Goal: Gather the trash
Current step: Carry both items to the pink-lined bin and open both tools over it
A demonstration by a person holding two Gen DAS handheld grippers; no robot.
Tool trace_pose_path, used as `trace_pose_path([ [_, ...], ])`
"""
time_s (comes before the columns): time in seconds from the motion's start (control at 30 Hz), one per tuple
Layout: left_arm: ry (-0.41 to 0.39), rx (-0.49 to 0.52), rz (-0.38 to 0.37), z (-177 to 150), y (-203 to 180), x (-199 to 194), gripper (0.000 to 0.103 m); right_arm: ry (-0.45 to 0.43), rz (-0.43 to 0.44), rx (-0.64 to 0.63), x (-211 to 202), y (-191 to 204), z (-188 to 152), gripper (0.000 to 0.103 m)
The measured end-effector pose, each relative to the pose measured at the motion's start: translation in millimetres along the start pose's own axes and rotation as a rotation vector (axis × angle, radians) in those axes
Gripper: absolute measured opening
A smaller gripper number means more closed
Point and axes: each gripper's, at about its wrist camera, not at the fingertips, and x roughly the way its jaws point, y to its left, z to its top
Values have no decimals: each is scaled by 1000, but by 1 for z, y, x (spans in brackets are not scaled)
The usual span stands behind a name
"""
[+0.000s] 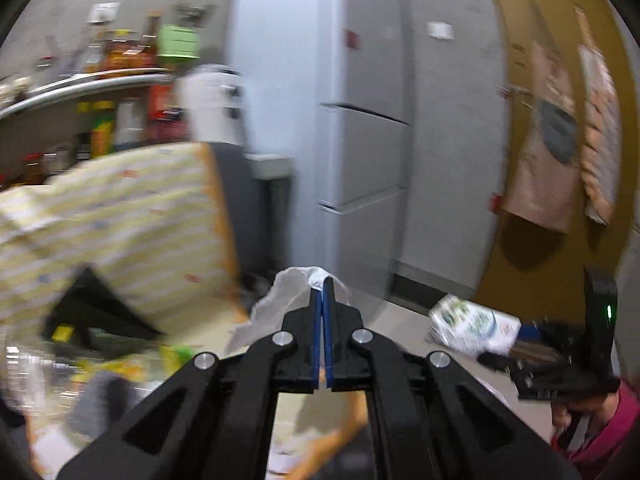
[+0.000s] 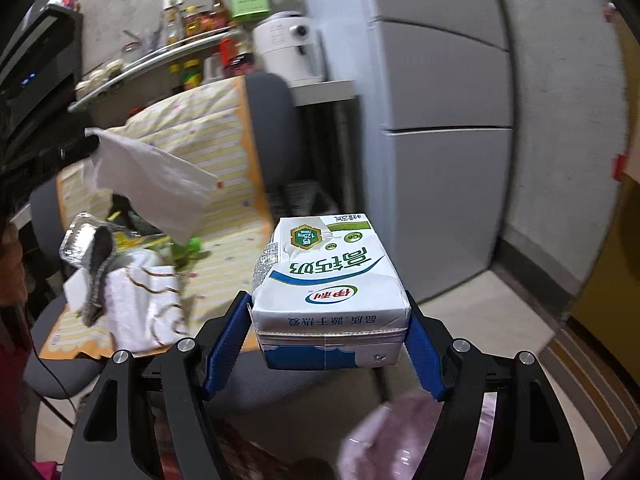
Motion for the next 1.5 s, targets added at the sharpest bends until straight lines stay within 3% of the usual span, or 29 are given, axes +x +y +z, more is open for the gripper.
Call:
trace_pose_path([
  [0.27, 165, 84, -264, -67, -103, 58, 0, 9, -186, 75, -49, -62, -37, 73],
  [0.4, 273, 132, -335, -95, -138, 87, 0, 22, -227, 131, -58, -87, -54, 73],
  [0.67, 461, 215, -376, -142, -187, 143, 0, 72, -225, 187, -47, -112, -78, 73],
  [0.8, 552, 205, -378, -155, -196, 169, 1, 89, -229, 219, -42, -124, -86, 73],
  [0.83, 569, 199, -385, -157, -198, 174, 11, 93, -231, 225, -40, -127, -88, 73],
  [0.87, 581, 193, -381, -158, -198, 176, 29, 98, -233, 232, -39, -129, -89, 73],
  [0.93, 577, 176, -373, -157, -196, 180, 44, 110, -235, 241, -34, -131, -91, 73],
  [1.1, 536, 157, -336, -145, -186, 171, 44, 143, -218, 247, -21, -132, -95, 74],
  [1.17, 505, 133, -307, -137, -176, 165, 44, 161, -210, 239, -14, -130, -97, 77],
  [1.2, 486, 115, -286, -131, -166, 159, 44, 171, -212, 235, -10, -129, -98, 86],
  [1.3, 441, 66, -231, -120, -139, 145, 44, 191, -229, 238, -4, -127, -100, 87],
  [1.5, 376, 30, -129, -107, -99, 113, 44, 121, -220, 250, -19, -115, -80, 87],
])
